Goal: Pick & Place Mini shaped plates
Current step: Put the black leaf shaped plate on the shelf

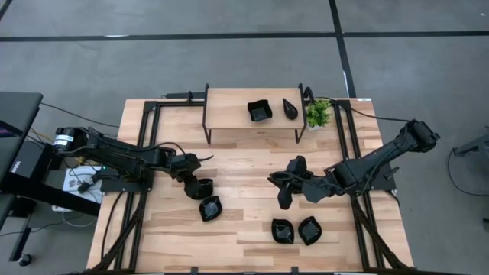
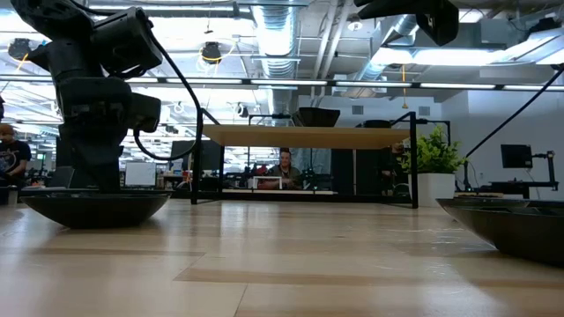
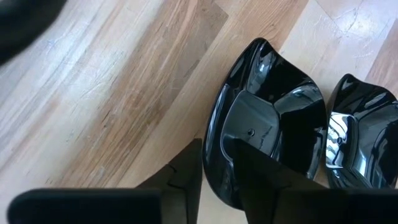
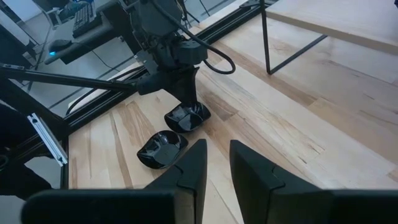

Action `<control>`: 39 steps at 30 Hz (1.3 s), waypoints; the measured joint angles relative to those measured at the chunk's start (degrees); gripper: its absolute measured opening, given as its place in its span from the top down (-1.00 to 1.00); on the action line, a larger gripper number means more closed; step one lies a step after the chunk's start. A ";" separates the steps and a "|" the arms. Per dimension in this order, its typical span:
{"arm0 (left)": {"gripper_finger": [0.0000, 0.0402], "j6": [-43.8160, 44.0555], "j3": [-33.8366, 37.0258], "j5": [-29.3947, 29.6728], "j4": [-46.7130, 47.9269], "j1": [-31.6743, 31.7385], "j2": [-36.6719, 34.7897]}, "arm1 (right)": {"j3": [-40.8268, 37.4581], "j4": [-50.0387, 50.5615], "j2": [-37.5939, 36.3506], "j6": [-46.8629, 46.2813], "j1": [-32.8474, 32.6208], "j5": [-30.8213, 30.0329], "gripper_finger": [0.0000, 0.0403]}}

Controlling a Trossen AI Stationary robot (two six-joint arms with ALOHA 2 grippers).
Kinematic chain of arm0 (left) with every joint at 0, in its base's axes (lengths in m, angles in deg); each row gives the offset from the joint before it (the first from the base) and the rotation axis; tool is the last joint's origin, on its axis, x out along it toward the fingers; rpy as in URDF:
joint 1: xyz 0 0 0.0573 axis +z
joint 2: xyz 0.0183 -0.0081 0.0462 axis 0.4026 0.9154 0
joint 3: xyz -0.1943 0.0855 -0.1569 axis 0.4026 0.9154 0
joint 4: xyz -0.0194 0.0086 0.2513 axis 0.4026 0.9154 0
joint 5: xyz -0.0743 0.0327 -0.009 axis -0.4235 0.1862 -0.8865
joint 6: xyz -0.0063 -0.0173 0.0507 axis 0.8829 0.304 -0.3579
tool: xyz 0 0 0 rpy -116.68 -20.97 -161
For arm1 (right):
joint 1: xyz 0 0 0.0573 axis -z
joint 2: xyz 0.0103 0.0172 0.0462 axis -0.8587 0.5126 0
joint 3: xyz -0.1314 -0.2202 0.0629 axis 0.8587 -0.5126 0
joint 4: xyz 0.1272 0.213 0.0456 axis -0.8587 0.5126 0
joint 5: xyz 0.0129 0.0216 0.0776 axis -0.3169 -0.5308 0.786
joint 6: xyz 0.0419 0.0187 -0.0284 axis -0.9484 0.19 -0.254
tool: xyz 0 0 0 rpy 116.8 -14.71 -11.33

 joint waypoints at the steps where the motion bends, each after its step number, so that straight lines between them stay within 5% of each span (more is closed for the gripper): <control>1: 0.56 0.00 0.00 0.00 0.00 0.00 0.00 | 0.02 -0.02 0.00 0.00 -0.01 0.00 0.68; 39: 0.96 0.02 0.00 0.41 -0.86 0.02 0.00 | 0.02 -0.02 0.00 -0.02 0.00 0.09 0.68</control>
